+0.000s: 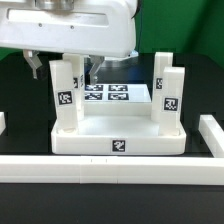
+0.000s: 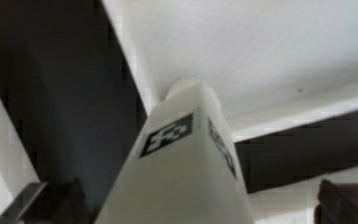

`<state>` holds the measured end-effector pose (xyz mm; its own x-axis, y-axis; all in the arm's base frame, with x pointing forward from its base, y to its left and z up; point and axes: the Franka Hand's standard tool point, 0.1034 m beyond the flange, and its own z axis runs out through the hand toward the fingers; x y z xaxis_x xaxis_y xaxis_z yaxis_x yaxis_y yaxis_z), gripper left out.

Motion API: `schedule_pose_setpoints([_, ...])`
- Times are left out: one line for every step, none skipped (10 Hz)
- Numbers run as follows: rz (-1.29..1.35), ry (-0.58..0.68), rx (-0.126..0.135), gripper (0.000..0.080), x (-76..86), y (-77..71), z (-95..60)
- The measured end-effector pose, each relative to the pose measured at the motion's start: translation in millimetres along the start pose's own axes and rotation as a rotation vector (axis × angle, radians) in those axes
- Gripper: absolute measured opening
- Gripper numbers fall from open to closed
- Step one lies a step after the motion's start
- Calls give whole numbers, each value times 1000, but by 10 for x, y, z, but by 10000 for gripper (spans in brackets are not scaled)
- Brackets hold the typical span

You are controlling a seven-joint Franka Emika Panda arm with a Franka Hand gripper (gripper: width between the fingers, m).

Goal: Assemble desk

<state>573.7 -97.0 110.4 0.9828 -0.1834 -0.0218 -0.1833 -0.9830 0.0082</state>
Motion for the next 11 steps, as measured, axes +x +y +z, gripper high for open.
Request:
schedule_pose_setpoints([-96,0,-1,649,-18,6,1])
schedule_pose_setpoints([-159,0,0,649,-23,13,-9])
schedule_pose_setpoints([-248,1,-1,649,-22,42,-11])
schedule_pose_setpoints([-284,0,-1,649,-22,57,-11])
schedule_pose_setpoints([-283,0,-1,619,-23,54,-8])
schedule_pose_setpoints([-281,-1,-1,619,-24,57,-5])
schedule_pose_setpoints([-281,-1,-1,438,-25,58,-3])
schedule_pose_setpoints([-264,-2,0,438,-27,54,0])
schedule_pose_setpoints([-254,-3,0,290,-29,58,4])
schedule_pose_setpoints([-253,-3,0,290,-30,60,6])
schedule_pose_setpoints([-192,-3,0,290,-30,58,8])
